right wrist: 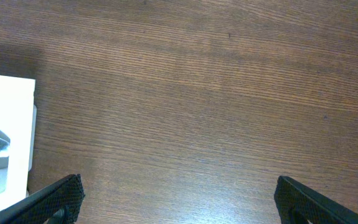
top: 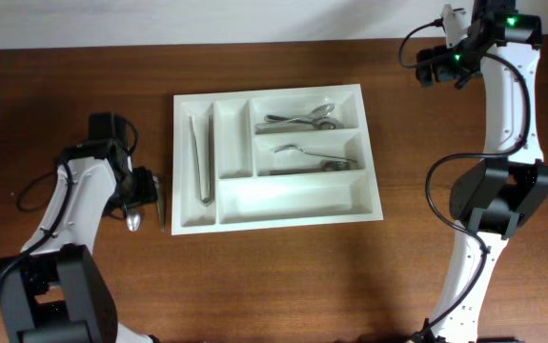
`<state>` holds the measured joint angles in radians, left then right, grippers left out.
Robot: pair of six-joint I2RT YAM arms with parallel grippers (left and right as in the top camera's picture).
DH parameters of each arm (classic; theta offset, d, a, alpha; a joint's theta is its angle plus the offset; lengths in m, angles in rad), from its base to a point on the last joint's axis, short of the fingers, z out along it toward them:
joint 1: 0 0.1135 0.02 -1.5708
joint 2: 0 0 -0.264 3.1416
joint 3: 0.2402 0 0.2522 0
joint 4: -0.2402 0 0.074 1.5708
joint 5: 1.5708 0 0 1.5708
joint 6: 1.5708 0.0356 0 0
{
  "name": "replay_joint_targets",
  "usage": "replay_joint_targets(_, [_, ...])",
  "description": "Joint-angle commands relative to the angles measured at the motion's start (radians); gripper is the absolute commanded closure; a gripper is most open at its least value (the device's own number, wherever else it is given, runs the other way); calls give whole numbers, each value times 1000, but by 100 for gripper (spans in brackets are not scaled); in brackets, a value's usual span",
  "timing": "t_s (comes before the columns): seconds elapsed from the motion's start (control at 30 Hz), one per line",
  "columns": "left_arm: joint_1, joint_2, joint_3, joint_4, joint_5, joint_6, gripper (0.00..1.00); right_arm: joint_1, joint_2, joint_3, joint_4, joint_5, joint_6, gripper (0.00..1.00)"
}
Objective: Pack container
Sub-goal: 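Return the left gripper to the cutlery and grasp a silver spoon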
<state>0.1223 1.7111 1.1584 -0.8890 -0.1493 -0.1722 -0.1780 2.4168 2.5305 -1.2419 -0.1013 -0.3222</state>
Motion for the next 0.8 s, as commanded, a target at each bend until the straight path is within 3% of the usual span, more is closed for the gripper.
replay_joint_targets(0.0, [16, 7, -73, 61, 22, 13, 28, 1, -42, 14, 0, 5, 2, 1])
replay_joint_targets(0.1, [25, 7, -121, 123, 22, 13, 35, 1, -41, 14, 0, 5, 2, 1])
replay_joint_targets(0.57, [26, 52, -215, 307, 12, 13, 41, 1, -42, 14, 0, 5, 2, 1])
replay_joint_targets(0.77, [28, 123, -215, 332, 2, 13, 53, 1, -41, 14, 0, 5, 2, 1])
